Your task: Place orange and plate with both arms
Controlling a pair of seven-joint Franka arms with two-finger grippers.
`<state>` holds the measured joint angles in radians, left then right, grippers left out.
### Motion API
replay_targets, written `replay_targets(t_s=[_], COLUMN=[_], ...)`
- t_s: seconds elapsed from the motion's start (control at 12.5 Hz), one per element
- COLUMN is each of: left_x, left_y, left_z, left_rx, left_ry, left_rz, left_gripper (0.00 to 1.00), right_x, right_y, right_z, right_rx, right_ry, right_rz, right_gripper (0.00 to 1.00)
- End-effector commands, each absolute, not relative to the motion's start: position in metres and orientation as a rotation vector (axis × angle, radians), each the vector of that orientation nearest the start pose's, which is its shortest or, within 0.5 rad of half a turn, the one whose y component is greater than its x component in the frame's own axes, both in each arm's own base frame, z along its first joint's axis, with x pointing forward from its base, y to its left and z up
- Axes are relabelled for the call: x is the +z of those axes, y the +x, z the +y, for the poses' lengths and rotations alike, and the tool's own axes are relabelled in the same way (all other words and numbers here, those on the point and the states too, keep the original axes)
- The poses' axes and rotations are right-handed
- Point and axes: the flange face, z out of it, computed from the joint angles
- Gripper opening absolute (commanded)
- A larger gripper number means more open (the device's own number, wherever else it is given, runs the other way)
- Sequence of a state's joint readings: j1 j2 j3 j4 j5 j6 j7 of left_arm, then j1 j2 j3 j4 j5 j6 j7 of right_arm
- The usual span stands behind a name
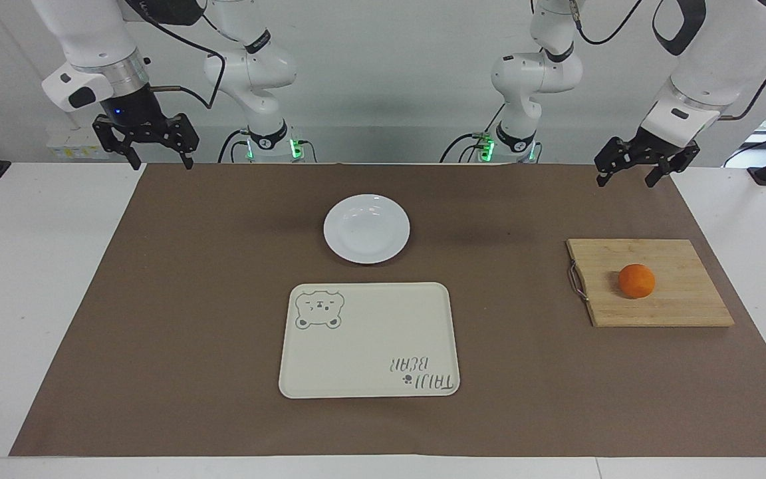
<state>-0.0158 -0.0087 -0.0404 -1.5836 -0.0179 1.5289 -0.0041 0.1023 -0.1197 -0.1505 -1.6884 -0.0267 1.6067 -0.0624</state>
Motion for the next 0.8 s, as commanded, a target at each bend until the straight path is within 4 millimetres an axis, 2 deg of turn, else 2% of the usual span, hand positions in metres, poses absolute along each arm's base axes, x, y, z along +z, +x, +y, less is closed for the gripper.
replay_targets(t_s=[0.0, 0.48, 0.72], left_x=[0.604, 0.547, 0.525], left_y=[0.532, 0.543, 0.548], left_z=[-0.017, -0.011, 0.001], left_rx=[0.020, -0.046, -0.070], left_ry=[-3.148, -3.147, -3.147], left_rz=[0.047, 0.030, -0.004], left_gripper=[1.00, 1.00, 1.00], right_x=[0.639, 0.639, 0.639], right_y=[0.514, 0.514, 0.514], right_z=[-0.031, -0.031, -0.031], right_rx=[-0.049, -0.049, -0.049], right_ry=[-3.139, -3.139, -3.139], right_rz=[0.003, 0.003, 0.003], right_gripper=[1.00, 1.00, 1.00])
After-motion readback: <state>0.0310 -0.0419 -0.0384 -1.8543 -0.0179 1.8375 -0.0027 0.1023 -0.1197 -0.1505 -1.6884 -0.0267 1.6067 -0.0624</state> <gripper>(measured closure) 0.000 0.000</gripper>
